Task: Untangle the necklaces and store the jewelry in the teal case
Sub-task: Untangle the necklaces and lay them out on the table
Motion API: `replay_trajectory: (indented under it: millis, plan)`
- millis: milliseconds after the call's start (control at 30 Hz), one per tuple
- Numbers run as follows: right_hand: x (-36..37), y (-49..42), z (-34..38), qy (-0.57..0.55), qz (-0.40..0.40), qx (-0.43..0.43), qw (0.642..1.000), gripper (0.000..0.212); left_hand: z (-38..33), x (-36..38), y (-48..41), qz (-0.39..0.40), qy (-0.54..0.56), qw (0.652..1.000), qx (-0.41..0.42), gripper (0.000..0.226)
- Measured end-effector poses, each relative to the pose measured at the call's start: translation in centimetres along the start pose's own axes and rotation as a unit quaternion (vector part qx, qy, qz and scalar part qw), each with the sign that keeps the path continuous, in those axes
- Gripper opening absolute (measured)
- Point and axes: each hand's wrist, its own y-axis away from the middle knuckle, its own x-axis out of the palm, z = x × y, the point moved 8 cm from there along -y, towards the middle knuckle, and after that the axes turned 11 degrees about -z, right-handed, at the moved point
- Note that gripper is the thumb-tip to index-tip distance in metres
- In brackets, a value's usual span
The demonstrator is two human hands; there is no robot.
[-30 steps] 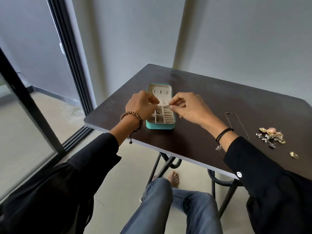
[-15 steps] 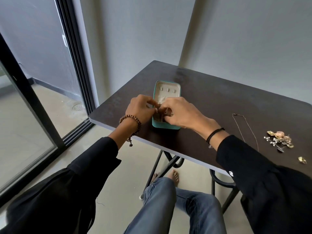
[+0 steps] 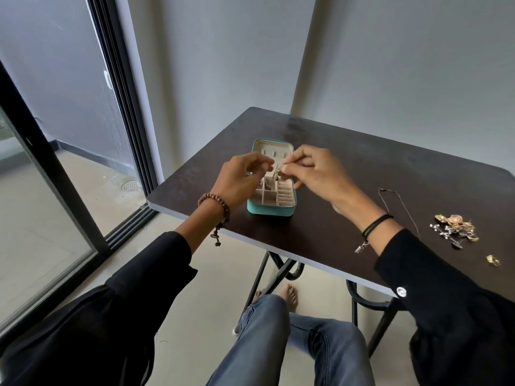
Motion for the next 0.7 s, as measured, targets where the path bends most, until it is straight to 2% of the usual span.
replay_trajectory:
  millis: [100,167,333,467,700]
  plan:
    - [-1.9,0.4,0.7,-0.101,-0.001,0.047,0.994,0.008,-1.5,1.5,0.3,0.064,0.098,0.992,-0.053,0.039]
    - [-3.1,0.8,1.0,-0.136,-0.006,0.058,0.989,0.005,-2.5,2.3,0.6,0.09,0.144,0.983,-0.071,0.043]
    - [-5.7,1.8,0.9,-0.162,-0.012,0.057,0.985,0.005,-4.8,3.8,1.1,0.118,0.196,0.972,-0.045,0.014]
    - [-7.6,2.6,-0.1,-0.202,-0.026,0.083,0.976,0.01,-5.8,4.3,1.4,0.112,0.212,0.97,-0.049,0.008]
    - [-9.7,3.5,-2.0,-0.213,-0.024,0.076,0.974,0.022,-6.7,4.6,0.9,0.079,0.202,0.974,-0.065,0.02]
